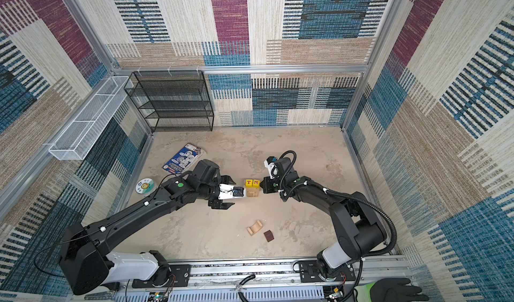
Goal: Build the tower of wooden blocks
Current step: 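Raise the open right gripper up and away from the yellow cubes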
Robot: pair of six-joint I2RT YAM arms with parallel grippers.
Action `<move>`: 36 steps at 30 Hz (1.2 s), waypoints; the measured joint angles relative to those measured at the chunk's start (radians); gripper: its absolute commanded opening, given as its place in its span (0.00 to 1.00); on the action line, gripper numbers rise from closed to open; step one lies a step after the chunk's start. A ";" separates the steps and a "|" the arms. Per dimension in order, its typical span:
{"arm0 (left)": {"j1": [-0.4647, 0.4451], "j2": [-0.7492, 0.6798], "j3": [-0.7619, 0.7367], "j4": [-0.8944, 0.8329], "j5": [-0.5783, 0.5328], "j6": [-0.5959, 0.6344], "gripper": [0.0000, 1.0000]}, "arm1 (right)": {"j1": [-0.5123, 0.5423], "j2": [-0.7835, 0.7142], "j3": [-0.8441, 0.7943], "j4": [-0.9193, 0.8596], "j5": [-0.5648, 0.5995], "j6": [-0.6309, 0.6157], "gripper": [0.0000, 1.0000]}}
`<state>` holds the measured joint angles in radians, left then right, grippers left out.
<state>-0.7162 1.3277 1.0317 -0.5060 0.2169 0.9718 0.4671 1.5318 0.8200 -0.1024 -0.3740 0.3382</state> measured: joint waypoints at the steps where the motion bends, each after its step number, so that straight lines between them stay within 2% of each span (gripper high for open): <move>1: 0.000 0.000 0.000 0.000 0.000 0.000 0.78 | 0.000 0.001 0.002 0.000 0.000 -0.001 0.10; 36: -0.002 -0.008 -0.003 0.000 -0.002 0.000 0.78 | 0.000 0.030 0.055 -0.035 -0.007 -0.042 0.11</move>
<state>-0.7185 1.3193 1.0290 -0.5060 0.2146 0.9722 0.4671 1.5616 0.8745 -0.1375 -0.3809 0.2966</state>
